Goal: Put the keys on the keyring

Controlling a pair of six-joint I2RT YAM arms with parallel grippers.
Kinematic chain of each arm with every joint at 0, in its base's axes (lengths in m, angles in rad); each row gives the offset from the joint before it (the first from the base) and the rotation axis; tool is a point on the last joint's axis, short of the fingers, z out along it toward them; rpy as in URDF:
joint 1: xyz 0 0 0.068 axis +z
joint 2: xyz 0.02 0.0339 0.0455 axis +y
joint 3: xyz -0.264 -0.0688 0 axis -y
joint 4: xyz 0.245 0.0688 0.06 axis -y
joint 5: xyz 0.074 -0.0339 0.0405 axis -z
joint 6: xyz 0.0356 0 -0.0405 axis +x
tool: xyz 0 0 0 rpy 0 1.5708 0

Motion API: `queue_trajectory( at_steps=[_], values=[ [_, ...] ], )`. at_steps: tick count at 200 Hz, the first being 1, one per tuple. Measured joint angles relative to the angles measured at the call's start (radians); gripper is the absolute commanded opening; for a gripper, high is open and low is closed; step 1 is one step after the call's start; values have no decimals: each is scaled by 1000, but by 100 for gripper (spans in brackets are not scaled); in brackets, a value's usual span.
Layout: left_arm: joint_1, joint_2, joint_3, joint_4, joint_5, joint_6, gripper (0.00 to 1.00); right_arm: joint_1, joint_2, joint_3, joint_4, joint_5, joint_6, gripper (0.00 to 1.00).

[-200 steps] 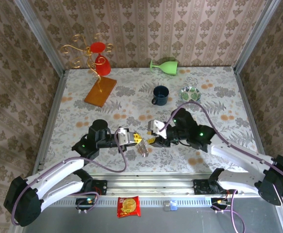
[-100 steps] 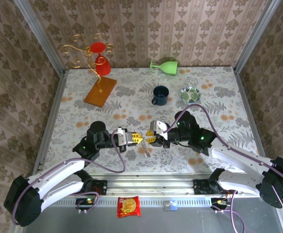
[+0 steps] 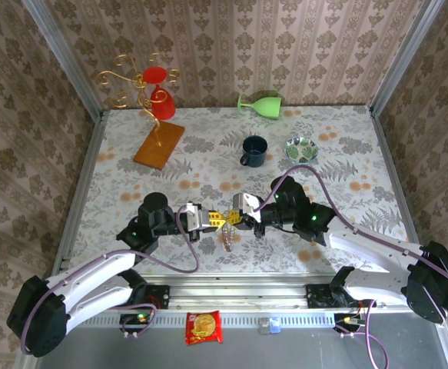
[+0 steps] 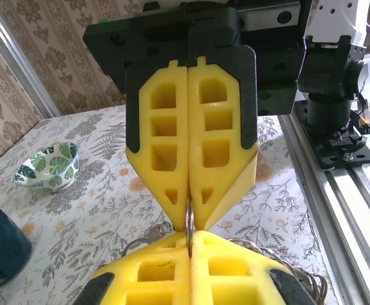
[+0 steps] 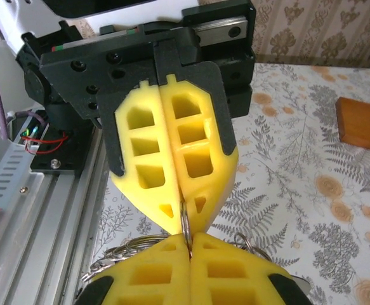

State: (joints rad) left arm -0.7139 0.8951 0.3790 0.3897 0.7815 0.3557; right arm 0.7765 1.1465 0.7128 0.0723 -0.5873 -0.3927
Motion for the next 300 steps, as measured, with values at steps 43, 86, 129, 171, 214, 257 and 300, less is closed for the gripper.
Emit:
queue_trajectory(
  at_steps=[43,86,129,171,214,257,300],
  values=[
    [-4,-31,2,-18,-48,7,25,10,1,67,-129,33,-56,0],
    [-6,-45,35,-111,-76,38,26,27,19,190,-328,95,-151,0],
    [-12,-35,56,-151,-79,54,26,57,87,285,-486,151,-226,0],
    [-14,-21,70,-182,-77,69,22,77,129,355,-564,181,-266,0],
    [-19,-15,76,-201,-61,84,0,84,139,375,-580,199,-273,13],
    [-19,-16,74,-194,-53,73,0,26,29,235,-423,134,-167,29],
    [-8,-25,15,-54,-18,-21,0,-13,-50,48,-159,49,5,30]
  ],
)
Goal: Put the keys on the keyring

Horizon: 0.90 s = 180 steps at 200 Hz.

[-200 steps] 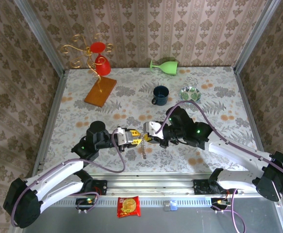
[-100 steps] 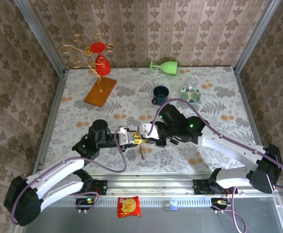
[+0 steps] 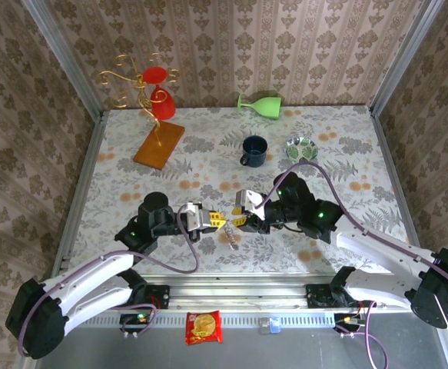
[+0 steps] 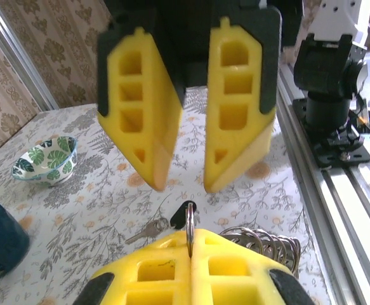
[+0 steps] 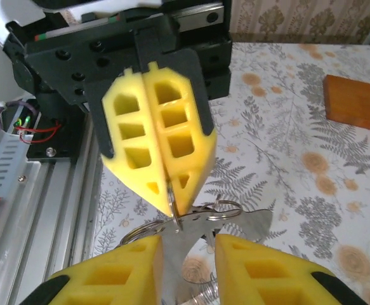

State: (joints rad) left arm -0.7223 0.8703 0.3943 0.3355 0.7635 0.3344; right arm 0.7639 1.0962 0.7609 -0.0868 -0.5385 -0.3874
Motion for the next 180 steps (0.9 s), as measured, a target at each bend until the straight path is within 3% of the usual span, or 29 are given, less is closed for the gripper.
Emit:
queue_trajectory(
  at_steps=[86,101,130,180],
  values=[
    [12,2,-41,174,53,-116,0,4,22,-63,208,-44,130,24],
    [18,6,-43,183,53,-125,0,5,29,-63,219,-46,135,19],
    [26,7,-48,193,51,-137,0,10,36,-63,229,-55,153,0],
    [28,-10,-52,166,31,-123,25,14,37,-28,132,-53,97,0]
  ],
)
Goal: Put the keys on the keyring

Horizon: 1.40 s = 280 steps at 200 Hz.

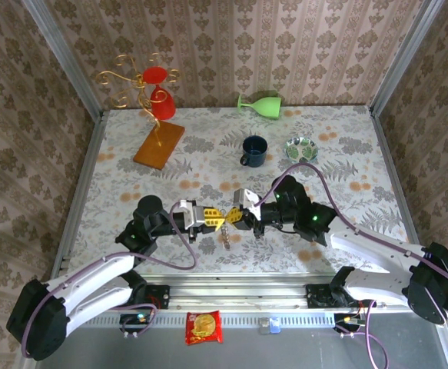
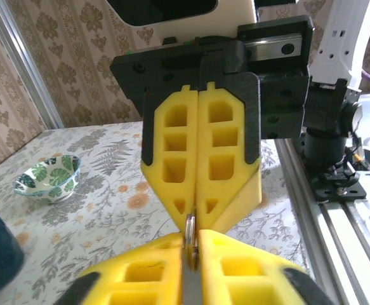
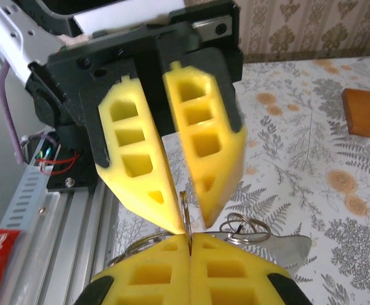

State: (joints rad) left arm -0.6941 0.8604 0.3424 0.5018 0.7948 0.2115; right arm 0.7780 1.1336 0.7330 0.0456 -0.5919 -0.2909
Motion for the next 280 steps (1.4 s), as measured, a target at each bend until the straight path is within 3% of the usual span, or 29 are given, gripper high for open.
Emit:
queue_trajectory(
  at_steps=[79,130,147,168,190,218,280],
  values=[
    [-27,-31,87,-239,-75,114,24,36,72,227,-388,79,-225,0],
    [-45,-16,117,-328,-80,170,6,64,131,320,-521,133,-301,0],
    [-50,-9,129,-354,-77,184,0,64,131,322,-526,138,-307,0],
    [-51,-7,134,-361,-77,195,0,64,124,313,-519,140,-300,24],
    [-51,-7,133,-360,-89,197,0,47,60,234,-435,123,-263,31],
    [-51,-19,110,-312,-93,189,0,18,-22,120,-333,108,-202,32],
    [-51,-26,76,-234,-92,166,0,28,-18,42,-165,105,-110,30]
  ],
)
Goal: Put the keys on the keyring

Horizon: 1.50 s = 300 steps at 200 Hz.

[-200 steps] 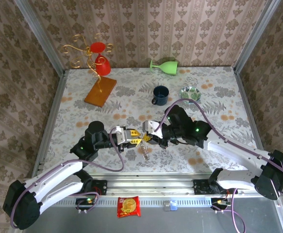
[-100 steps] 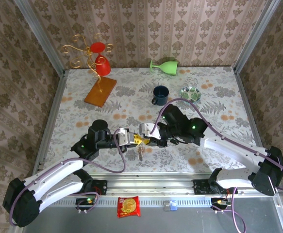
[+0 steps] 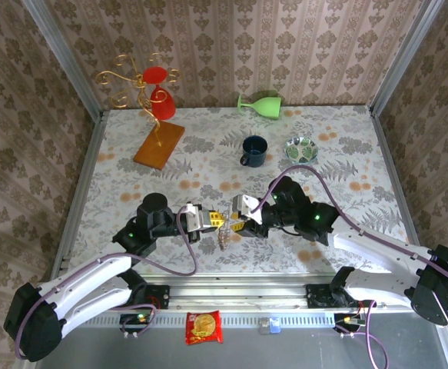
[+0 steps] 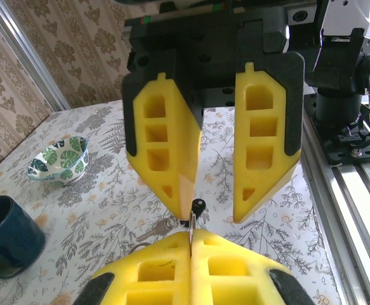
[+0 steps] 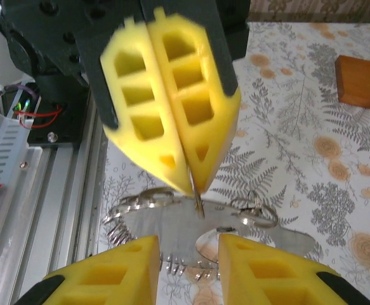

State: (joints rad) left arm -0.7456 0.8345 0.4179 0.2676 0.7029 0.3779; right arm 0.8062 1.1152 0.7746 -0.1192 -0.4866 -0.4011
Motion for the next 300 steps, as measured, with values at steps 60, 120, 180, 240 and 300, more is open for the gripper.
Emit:
queue_trajectory(
  at_steps=[60,120,180,240,300],
  values=[
    [0,-2,-7,27,0,-12,0,9,24,0,63,0,19,14],
    [0,-4,-15,32,0,-19,4,10,32,0,64,1,12,0],
    [0,-4,-37,42,-16,-19,14,10,54,0,69,-18,19,0],
    [0,-3,-39,44,-16,-26,0,10,63,0,77,-18,39,2],
    [0,-5,-39,21,-36,-26,0,-8,-69,-74,98,99,111,32]
  ],
)
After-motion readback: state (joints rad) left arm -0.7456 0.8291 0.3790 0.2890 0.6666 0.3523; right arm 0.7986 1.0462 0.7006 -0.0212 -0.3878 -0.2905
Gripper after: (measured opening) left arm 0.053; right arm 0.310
